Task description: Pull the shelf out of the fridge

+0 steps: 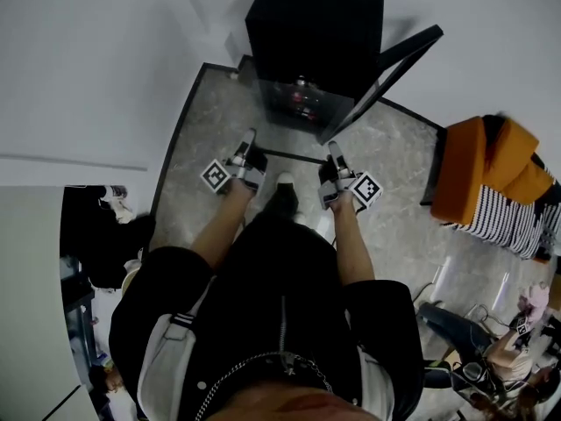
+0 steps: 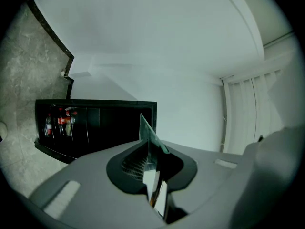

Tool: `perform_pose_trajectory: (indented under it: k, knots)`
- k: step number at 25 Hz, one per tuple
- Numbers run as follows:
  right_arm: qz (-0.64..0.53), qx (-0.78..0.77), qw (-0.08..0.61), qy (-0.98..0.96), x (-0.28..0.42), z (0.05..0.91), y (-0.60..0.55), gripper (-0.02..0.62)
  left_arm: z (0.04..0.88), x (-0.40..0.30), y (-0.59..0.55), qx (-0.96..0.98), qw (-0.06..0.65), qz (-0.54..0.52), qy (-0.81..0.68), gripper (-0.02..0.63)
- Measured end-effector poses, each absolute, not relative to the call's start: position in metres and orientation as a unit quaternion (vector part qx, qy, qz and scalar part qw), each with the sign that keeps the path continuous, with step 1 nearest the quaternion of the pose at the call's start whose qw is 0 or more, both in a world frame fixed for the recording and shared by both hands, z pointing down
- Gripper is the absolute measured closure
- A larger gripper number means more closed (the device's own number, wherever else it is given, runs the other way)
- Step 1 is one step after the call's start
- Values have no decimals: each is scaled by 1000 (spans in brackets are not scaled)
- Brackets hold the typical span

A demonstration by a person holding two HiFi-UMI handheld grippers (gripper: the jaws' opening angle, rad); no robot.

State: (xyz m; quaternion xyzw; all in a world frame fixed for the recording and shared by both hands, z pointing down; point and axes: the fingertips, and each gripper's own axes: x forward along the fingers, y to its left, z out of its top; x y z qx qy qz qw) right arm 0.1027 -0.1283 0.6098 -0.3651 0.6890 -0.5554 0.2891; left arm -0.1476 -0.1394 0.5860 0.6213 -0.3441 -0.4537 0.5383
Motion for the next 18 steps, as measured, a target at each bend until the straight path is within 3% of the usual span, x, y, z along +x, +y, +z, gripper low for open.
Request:
perform_pose_trajectory:
  k: [18]
  knots:
    - [-550,-374,288,689,103,609,-62,558,586,-147,-76,618,546,-455,-337,574]
